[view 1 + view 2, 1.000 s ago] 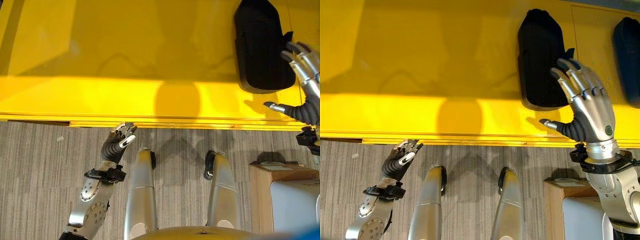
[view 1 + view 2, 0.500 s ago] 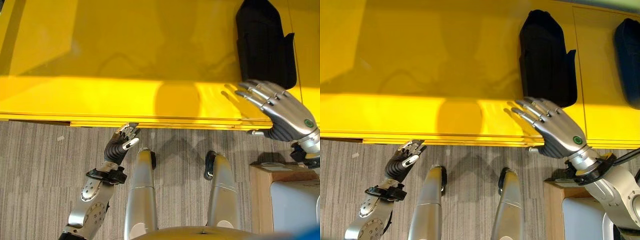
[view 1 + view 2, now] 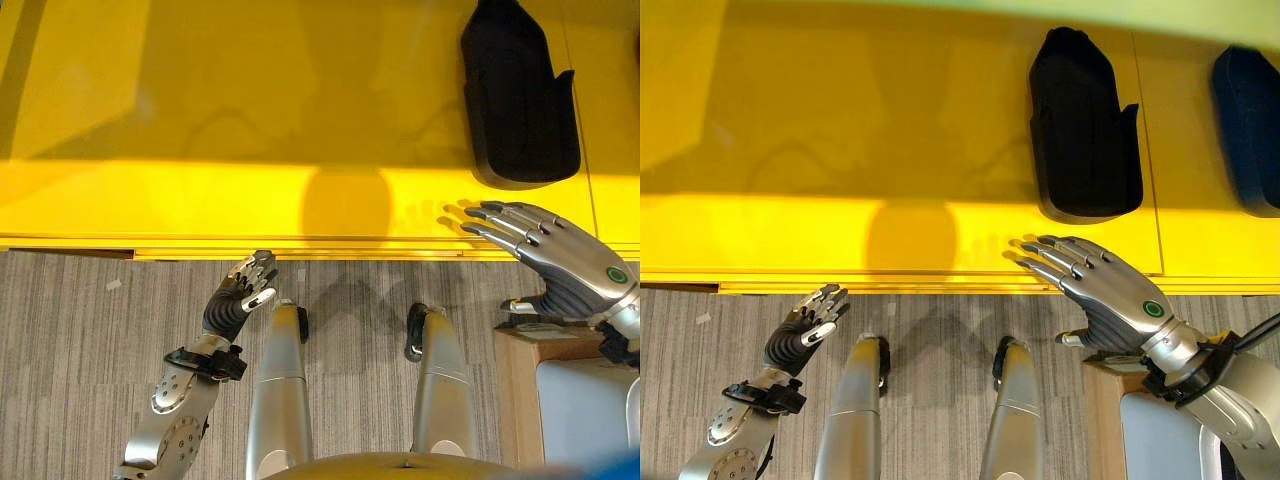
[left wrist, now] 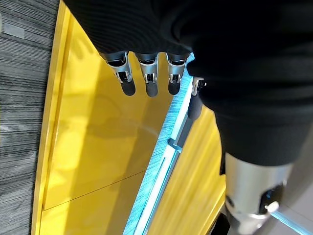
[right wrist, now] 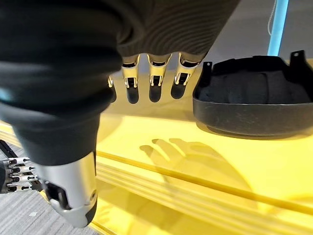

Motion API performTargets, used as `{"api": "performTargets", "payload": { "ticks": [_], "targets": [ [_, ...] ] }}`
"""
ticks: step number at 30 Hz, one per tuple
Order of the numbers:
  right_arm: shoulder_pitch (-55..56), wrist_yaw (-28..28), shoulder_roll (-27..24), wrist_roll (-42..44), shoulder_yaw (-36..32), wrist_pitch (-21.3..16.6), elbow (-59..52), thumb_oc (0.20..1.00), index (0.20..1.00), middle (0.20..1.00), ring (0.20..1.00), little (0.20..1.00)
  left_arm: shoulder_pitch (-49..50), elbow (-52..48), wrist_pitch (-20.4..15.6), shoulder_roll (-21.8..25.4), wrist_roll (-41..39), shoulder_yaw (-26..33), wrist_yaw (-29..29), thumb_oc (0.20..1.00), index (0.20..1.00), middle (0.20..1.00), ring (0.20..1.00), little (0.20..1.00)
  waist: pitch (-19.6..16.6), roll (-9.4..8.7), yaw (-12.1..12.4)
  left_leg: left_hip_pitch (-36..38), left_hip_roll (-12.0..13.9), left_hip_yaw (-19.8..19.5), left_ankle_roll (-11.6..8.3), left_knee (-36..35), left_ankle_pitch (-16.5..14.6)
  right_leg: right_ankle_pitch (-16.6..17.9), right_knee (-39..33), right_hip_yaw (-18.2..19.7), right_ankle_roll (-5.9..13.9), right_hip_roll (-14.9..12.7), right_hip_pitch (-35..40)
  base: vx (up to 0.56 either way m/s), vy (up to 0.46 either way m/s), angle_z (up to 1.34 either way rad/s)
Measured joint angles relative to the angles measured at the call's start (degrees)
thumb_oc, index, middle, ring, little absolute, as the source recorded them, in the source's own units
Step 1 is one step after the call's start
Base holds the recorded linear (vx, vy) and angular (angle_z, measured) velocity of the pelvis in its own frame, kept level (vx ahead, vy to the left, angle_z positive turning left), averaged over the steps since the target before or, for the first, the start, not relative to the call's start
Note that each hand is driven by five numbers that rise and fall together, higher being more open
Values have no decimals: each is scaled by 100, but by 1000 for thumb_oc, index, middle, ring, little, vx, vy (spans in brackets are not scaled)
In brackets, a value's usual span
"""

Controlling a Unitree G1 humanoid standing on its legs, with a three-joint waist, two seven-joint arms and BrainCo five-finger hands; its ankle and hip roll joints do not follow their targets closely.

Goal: Move parts from the plastic box to the shelf.

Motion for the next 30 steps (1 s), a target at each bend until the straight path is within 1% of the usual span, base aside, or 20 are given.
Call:
{"api": "performTargets", "payload": {
  "ticks": [8,16,23,30],
  "targets": [
    [-9,71,-33,-16,8,9,344,1000,1000,1000,1000,1000,1,-2,3,60,2,-3,-73,1000,1000,1000,1000,1000,-8,-4,10,1,12,20,1,-11,0,3,-17,8,-2,7,-6,-1,0,0],
    [-63,71,-38,-80,12,11,372,1000,1000,1000,1000,1000,1,-1,10,60,1,1,-73,1000,1000,1000,1000,1000,-13,5,16,1,17,29,1,-13,0,3,-5,15,-2,7,-25,0,0,0],
    [-449,71,-41,-138,356,41,768,1000,1000,1000,1000,1000,4,-4,19,60,2,-3,-89,1000,1000,1000,1000,1000,-30,23,50,1,22,37,1,-23,0,0,10,22,-5,10,-44,0,0,0],
    [-804,-20,-28,-374,624,137,1267,1000,1000,1000,1000,1000,0,-10,22,60,2,0,-102,1000,1000,1000,1000,1000,-80,86,166,-53,20,31,1,-7,0,-2,29,23,-7,10,-94,0,0,0]
  ]
}}
